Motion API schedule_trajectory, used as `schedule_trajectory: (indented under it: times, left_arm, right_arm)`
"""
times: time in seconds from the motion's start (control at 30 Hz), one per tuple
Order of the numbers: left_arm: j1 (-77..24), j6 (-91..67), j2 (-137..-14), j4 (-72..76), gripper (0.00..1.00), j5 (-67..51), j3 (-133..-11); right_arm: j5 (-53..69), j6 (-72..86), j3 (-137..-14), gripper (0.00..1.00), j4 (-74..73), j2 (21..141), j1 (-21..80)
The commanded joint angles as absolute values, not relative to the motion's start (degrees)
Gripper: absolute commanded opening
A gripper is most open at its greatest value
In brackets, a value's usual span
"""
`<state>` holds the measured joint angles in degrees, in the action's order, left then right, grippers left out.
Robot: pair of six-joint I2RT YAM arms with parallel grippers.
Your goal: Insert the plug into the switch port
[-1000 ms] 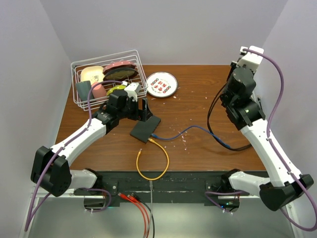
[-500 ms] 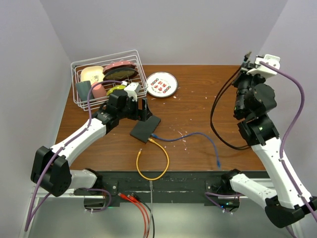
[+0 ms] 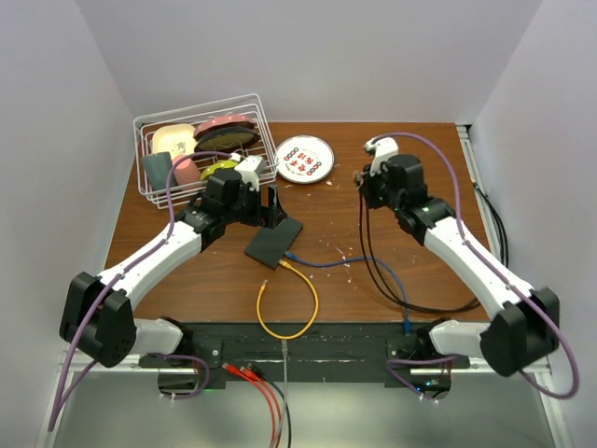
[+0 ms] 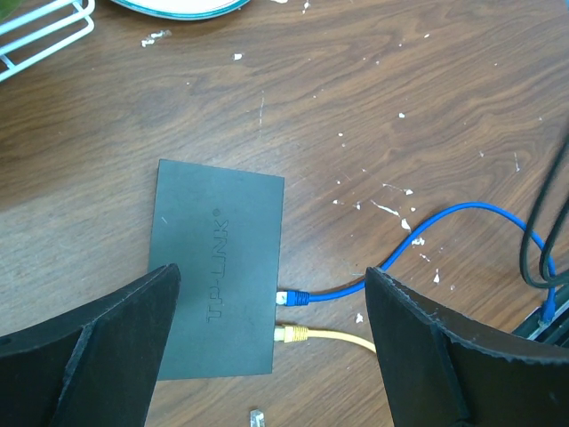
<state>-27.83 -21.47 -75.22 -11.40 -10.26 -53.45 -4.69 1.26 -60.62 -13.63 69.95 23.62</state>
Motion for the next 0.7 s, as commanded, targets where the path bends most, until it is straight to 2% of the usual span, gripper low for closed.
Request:
schedule_trajectory:
  times: [0.0,0.03,0.07,0.13,0.17,0.3,0.5,0.57,0.67]
  left_arm:
    - [-28.0,-20.7,-76.5,-8.7,0.90,-11.0,-54.5]
    - [-27.9,-20.8,-76.6,-8.6,0.90,-11.1,-54.5]
    - [-27.9,-20.8,-76.6,-8.6,0.90,-11.1,-54.5]
    - [-27.9,-20.8,-76.9,-8.5,0.90,-11.0,-54.5]
    - [-27.9,-20.7,-76.9,-8.5,0.90,-10.9,-54.5]
    - [-27.9,-20.5,-77.2,-8.7,0.90,-10.0,-54.5]
    - [-27.9,-20.2,-78.7,-8.4,0.90,-10.2,-54.7]
    - [-27.9,-20.2,-79.1,-8.3,0.90,-10.2,-54.8]
    - [-27.9,-19.9,-79.5,-8.3,0.90,-9.9,-54.8]
  right_arm:
    - [7.1,2.9,-61.0,0.00,-16.3,76.5,23.6]
    - [8.1,2.8,-61.6,0.05,-18.0,78.3,23.6]
    - [8.4,3.0,-62.2,0.19,-18.8,80.2,23.6]
    - [8.7,3.3,-64.2,0.33,-20.7,84.4,23.9]
    - [8.0,3.5,-64.6,0.52,-20.9,85.1,24.1]
    - [5.9,5.0,-65.5,0.76,-20.0,85.4,24.5]
    - [1.9,7.1,-67.1,0.78,-19.2,86.7,25.6]
    - [0.1,7.6,-67.1,0.74,-19.2,89.0,26.5]
    - [-2.5,9.0,-67.5,0.63,-19.2,91.5,27.0]
